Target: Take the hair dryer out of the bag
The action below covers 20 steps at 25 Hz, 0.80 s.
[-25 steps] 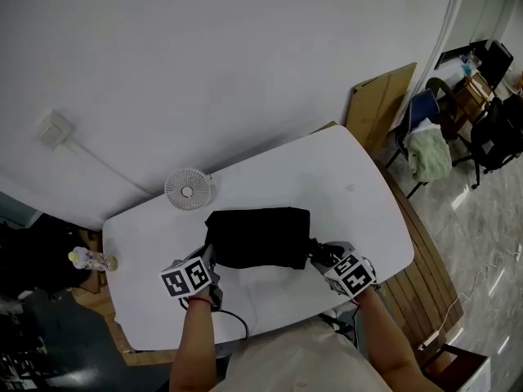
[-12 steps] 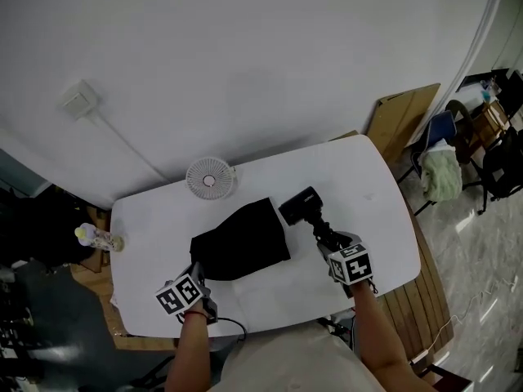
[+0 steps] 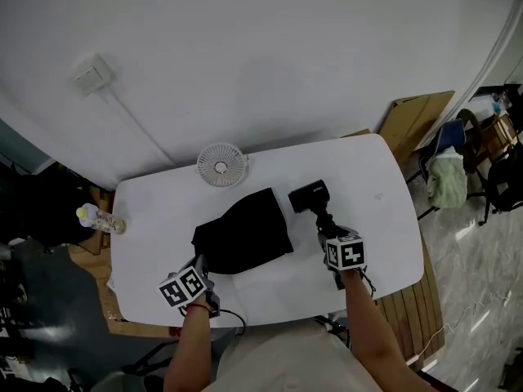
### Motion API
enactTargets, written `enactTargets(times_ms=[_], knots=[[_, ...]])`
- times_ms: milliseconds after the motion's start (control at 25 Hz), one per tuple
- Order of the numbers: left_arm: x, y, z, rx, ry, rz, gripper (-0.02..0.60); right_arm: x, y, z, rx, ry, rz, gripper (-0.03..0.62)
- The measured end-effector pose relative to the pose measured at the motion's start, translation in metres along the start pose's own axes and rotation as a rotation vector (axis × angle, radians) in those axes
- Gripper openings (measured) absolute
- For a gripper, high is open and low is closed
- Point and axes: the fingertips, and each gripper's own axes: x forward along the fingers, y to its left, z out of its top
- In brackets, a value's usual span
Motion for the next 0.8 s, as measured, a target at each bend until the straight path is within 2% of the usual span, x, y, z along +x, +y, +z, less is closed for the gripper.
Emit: enactTargets(times_ms=[480,800], knots=[[0.002,0.005,-0.004,-0.015,0.007,-0.009,0.017,0.015,0.001,-0.010,0.080,0.016,0.013,0.202],[0.004,0.002,-0.003,0.002,0.012,-0.025,0.017,0.016,0.001,-0.013,0.075,0.028,0.011,0.202]])
